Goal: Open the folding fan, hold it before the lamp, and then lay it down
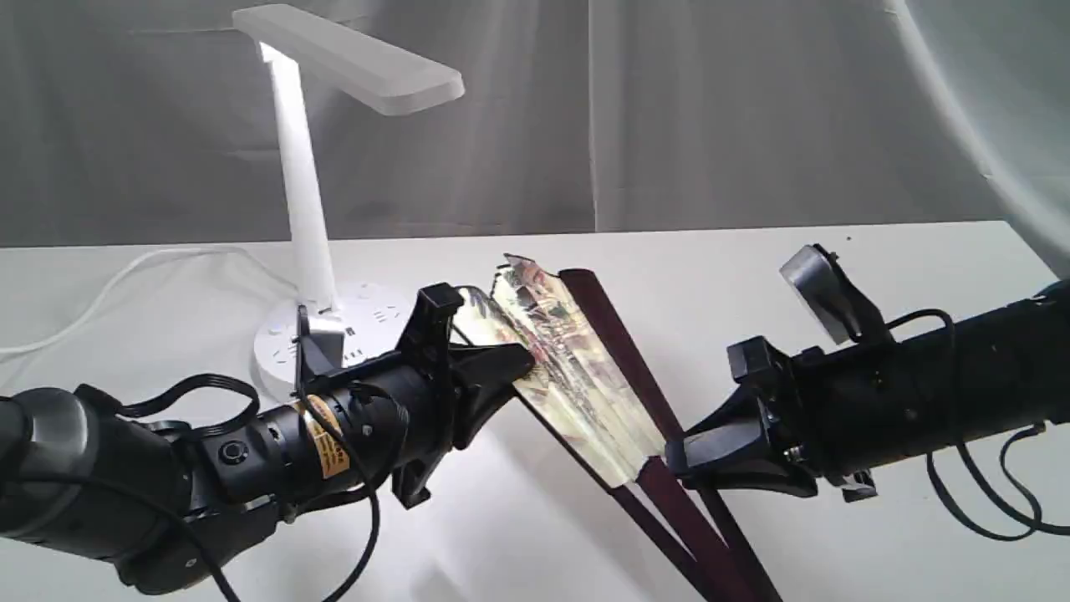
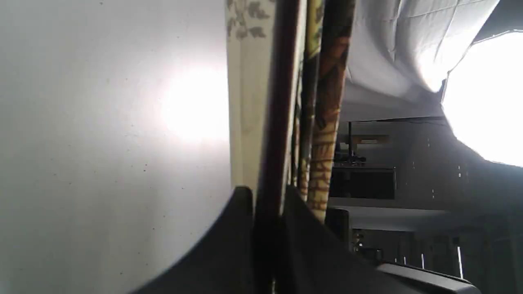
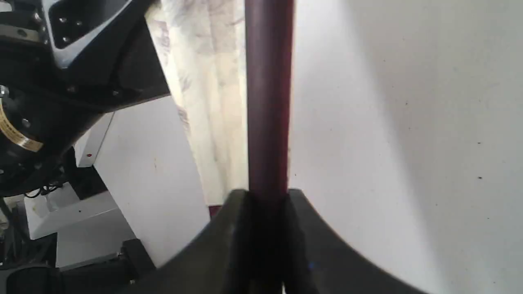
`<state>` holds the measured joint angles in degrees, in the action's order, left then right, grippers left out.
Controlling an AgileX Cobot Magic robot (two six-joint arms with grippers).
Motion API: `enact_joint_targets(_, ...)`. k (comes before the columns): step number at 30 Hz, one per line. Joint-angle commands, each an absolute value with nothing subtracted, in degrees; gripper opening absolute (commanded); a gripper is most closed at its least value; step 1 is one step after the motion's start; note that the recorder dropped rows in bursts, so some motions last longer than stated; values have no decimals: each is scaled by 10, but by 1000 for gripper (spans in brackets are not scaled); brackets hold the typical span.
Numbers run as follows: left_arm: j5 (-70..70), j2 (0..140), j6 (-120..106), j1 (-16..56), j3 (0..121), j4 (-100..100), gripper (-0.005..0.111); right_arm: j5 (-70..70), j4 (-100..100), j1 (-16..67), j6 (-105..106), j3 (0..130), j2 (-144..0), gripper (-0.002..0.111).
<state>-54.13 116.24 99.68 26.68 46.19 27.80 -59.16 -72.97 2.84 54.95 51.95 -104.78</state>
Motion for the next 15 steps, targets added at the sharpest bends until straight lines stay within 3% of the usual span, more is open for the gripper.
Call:
enact_joint_targets(1,-574,1161,1005,270,463,270,0,-599,-727,29,555,517,-1042,9)
enact_joint_targets(15,-643,1161,1005,259,463,325,0,-599,-746,28,555,517,-1042,39)
